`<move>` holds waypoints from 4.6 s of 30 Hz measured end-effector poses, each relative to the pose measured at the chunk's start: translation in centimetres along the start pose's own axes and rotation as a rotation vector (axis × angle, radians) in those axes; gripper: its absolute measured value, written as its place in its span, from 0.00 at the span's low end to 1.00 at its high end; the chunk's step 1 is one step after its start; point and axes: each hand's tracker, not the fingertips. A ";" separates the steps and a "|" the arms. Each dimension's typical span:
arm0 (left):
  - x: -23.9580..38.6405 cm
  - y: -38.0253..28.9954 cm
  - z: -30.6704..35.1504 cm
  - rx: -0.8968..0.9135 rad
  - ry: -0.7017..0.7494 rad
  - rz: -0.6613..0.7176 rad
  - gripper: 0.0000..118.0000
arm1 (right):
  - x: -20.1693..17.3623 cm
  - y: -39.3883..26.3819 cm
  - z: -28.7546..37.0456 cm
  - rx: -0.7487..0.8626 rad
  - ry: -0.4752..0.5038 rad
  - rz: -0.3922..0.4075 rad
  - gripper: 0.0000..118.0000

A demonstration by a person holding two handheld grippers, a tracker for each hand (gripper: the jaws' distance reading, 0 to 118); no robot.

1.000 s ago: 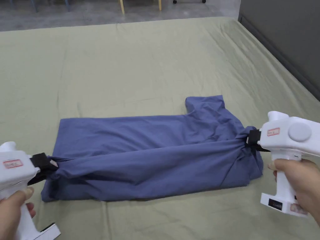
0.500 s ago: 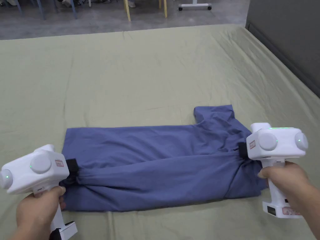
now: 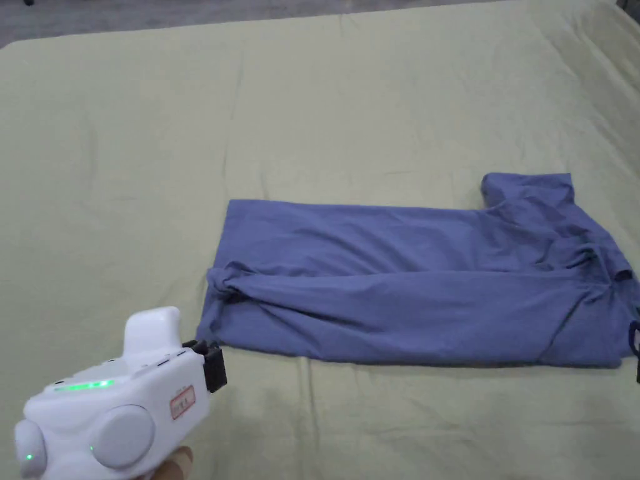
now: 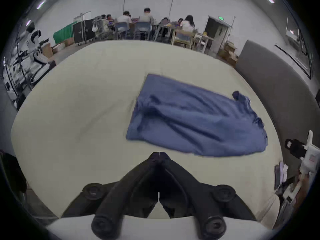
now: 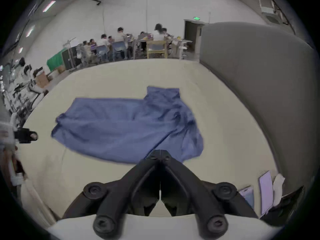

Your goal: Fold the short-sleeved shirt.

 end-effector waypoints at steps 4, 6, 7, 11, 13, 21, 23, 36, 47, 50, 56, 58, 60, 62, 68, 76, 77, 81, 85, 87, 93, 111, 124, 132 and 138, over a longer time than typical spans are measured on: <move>-0.4 -0.4 -2.2 -0.005 0.073 -0.035 0.00 | -0.6 -1.9 0.5 -0.037 0.046 -0.010 0.02; -0.7 0.5 -4.3 0.007 0.153 -0.071 0.76 | -0.5 -1.9 0.4 -0.049 0.039 0.020 0.02; -0.9 1.1 -5.5 -0.016 0.149 -0.067 0.99 | -0.2 -1.8 0.2 -0.049 0.041 0.021 0.02; -1.2 3.6 -10.9 -0.046 0.188 -0.134 1.00 | 0.2 -1.1 0.0 -0.052 0.027 0.017 0.02; -1.0 4.3 -13.8 -0.081 0.286 -0.228 1.00 | 0.6 -1.2 -0.4 -0.062 0.018 0.018 0.02; 0.5 5.2 -12.7 -0.009 0.194 -0.285 0.02 | 2.8 -1.1 -2.3 -0.126 -0.062 -0.016 0.02; 0.5 5.2 -11.2 0.007 0.079 -0.206 0.02 | 3.9 -0.8 -3.2 -0.132 -0.056 -0.047 0.02; -1.1 4.9 -8.0 -0.021 0.032 -0.102 0.02 | 8.7 3.1 -15.8 -0.273 -0.073 -0.069 0.99; -3.2 4.7 -6.6 -0.056 -0.005 -0.026 0.02 | 7.9 3.7 -12.1 -0.299 0.047 -0.111 0.12; -4.0 4.3 -4.7 -0.057 -0.016 -0.029 0.02 | 8.2 4.2 -9.3 -0.294 0.064 -0.069 0.12; -5.5 2.1 -1.0 -0.100 -0.055 -0.019 0.02 | 6.8 2.7 -4.8 -0.344 0.074 -0.020 0.12; -5.6 0.8 0.2 -0.122 -0.044 -0.033 0.02 | 6.3 1.4 -4.0 -0.371 0.059 0.008 0.12; -5.7 -0.5 0.6 -0.140 -0.049 -0.037 0.02 | 6.7 0.2 -4.1 -0.401 0.051 0.013 0.12; -5.7 -1.6 0.2 -0.162 -0.038 -0.052 0.02 | 6.8 -1.1 -4.5 -0.426 0.057 -0.013 0.12; -6.3 -3.0 -4.3 -0.231 0.014 -0.043 0.02 | 7.4 -4.1 -8.6 -0.477 0.033 -0.027 0.12; -6.5 -3.9 -5.5 -0.201 0.047 -0.094 0.03 | 7.3 -4.7 -9.3 -0.465 0.025 -0.019 0.14; -6.5 -3.6 -5.1 -0.199 0.048 -0.087 0.18 | 7.4 -4.5 -9.2 -0.462 0.027 -0.013 0.26; -7.4 -1.9 1.4 0.022 -0.100 0.108 1.00 | 7.9 -1.8 -5.0 -0.360 -0.032 -0.007 0.99; -3.9 -0.3 7.1 0.071 -0.112 0.105 1.00 | 7.2 1.2 2.2 -0.115 -0.033 -0.099 1.00; -2.3 0.0 7.9 0.053 -0.073 0.048 1.00 | 5.5 2.6 2.2 -0.062 0.018 -0.119 0.99; -2.7 -0.6 3.1 0.047 0.027 -0.108 0.00 | 1.0 2.4 0.6 -0.047 -0.004 0.035 0.03; -3.5 13.1 -18.5 -0.197 0.160 -0.106 0.89 | 1.7 0.1 -0.7 -0.168 0.084 -0.009 0.03; -0.9 14.0 -11.6 -0.017 0.005 -0.163 0.00 | 7.1 6.8 -7.5 -0.191 0.135 -0.085 0.03; -1.2 14.2 -10.0 0.010 -0.018 -0.166 0.00 | 9.5 13.2 -21.1 -0.383 0.045 -0.022 1.00; -2.5 13.5 -11.1 -0.016 -0.002 -0.131 0.00 | 10.1 12.0 -25.6 -0.492 -0.069 -0.120 0.37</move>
